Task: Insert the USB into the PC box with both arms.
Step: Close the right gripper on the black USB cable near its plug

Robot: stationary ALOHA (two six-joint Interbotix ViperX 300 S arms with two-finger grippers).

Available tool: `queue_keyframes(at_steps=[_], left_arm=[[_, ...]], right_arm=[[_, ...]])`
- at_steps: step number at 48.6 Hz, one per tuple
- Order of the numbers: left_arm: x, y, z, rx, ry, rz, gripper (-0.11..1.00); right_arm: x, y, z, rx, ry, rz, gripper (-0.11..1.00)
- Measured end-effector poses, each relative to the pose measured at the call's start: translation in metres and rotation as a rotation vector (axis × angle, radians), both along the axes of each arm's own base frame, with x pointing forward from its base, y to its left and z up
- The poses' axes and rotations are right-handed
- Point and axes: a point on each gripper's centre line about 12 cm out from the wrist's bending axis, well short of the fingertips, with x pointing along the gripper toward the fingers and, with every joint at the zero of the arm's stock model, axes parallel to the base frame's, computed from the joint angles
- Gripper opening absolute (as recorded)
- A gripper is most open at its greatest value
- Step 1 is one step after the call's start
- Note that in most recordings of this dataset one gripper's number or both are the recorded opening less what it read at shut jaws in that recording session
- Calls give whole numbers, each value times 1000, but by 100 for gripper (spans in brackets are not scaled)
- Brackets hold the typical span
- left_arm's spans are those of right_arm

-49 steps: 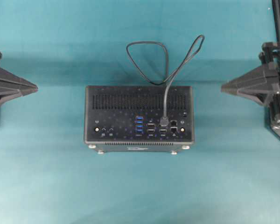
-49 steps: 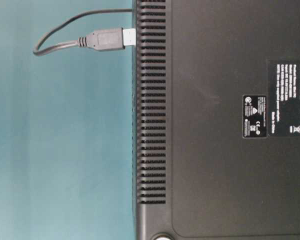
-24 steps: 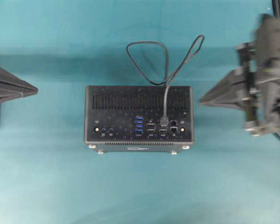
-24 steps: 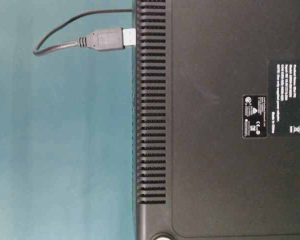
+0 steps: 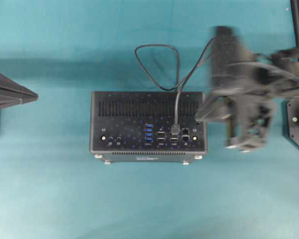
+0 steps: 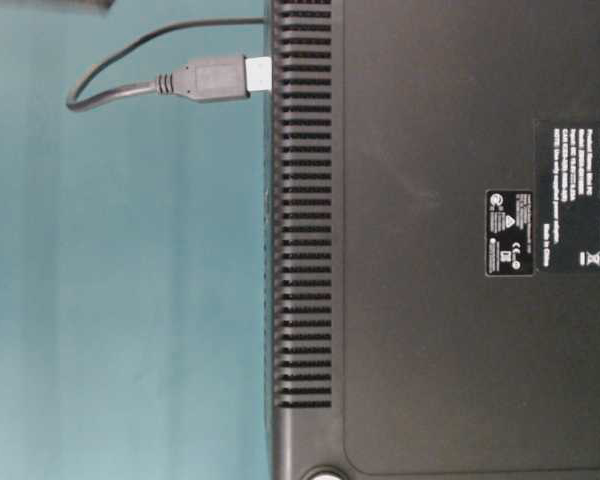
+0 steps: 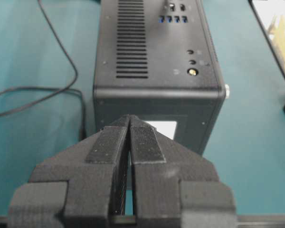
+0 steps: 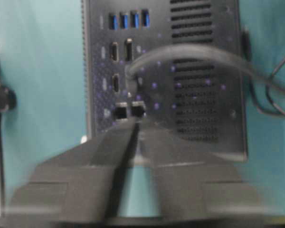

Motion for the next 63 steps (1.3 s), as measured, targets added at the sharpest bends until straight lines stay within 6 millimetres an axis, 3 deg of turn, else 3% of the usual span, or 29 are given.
queue_keyframes(at_steps=[6, 8, 15, 42, 63], left_arm=[[0, 0, 0, 0, 0, 2, 0], [-1, 0, 0, 0, -2, 2, 0], [0, -1, 3, 0, -6, -5, 0], [-3, -3, 3, -4, 34, -14, 0], [-3, -3, 3, -6, 32, -14, 0]], right_arm=[[13, 1, -3, -3, 20, 1, 76], [16, 2, -5, -4, 26, 4, 80], [21, 7, -11, -4, 34, 17, 73], [30, 7, -31, -17, -5, 6, 70], [30, 7, -31, -17, -5, 6, 46]])
